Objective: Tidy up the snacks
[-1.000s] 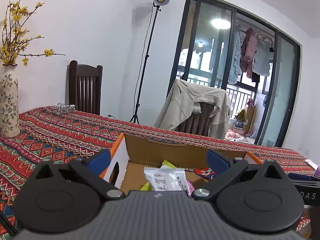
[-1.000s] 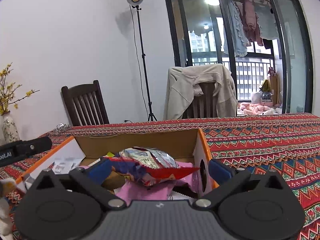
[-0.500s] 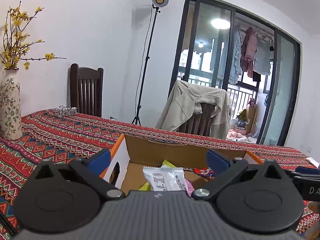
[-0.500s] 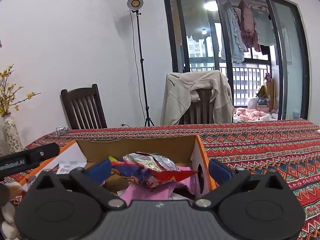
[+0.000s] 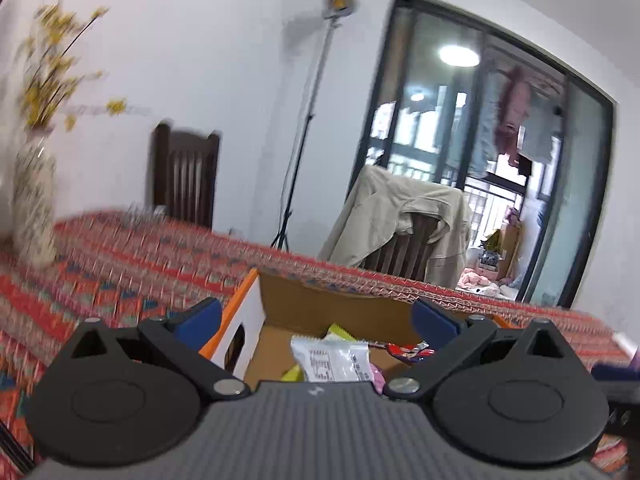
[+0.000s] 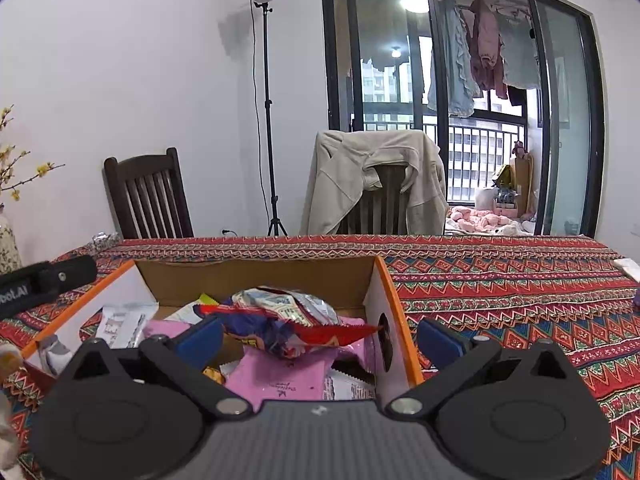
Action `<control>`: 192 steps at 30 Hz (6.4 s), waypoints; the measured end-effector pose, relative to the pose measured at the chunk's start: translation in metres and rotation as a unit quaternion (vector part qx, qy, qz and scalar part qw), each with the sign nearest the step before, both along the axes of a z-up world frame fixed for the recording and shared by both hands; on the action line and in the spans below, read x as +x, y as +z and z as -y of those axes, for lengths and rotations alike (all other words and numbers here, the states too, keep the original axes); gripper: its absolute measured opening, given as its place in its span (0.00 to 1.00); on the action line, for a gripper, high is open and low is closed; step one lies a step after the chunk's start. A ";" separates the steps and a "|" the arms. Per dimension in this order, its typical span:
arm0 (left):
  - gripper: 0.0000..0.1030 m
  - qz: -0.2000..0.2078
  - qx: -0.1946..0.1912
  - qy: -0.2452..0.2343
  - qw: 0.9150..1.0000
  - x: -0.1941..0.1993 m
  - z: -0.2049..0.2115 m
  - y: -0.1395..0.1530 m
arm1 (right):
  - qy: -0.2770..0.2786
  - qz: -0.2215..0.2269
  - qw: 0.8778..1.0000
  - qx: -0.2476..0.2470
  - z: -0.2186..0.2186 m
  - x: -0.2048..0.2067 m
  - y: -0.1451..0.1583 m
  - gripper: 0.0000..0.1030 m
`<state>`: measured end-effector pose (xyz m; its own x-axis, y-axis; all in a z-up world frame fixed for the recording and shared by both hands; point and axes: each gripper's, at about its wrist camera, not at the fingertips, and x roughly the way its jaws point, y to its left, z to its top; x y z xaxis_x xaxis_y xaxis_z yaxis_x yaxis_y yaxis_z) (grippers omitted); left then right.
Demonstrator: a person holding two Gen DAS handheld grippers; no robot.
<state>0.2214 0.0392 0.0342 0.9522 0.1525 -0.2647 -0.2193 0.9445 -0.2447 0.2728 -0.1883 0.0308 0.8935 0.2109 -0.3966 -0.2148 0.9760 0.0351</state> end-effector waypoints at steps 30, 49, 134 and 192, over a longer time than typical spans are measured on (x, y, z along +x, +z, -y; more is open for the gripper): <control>1.00 -0.194 0.036 -0.063 0.978 -0.119 0.076 -0.035 | -0.018 -0.081 0.996 0.025 0.063 -0.156 -0.037 1.00; 0.53 -0.211 0.082 -0.054 0.973 -0.097 0.094 -0.070 | -0.040 -0.102 0.994 0.027 0.064 -0.163 -0.058 1.00; 0.47 -0.055 0.074 -0.052 0.994 0.003 0.003 0.030 | 0.069 -0.021 0.997 0.040 -0.030 0.004 0.031 0.78; 1.00 -0.075 0.050 -0.069 0.994 -0.186 -0.002 -0.027 | 0.037 -0.057 0.996 0.054 0.045 -0.172 -0.029 1.00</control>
<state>0.0357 0.0415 0.0069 0.9168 0.0561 -0.3954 -0.1129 0.9861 -0.1220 0.1009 -0.2335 0.0018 0.8240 0.3218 -0.4664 -0.2750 0.9468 0.1674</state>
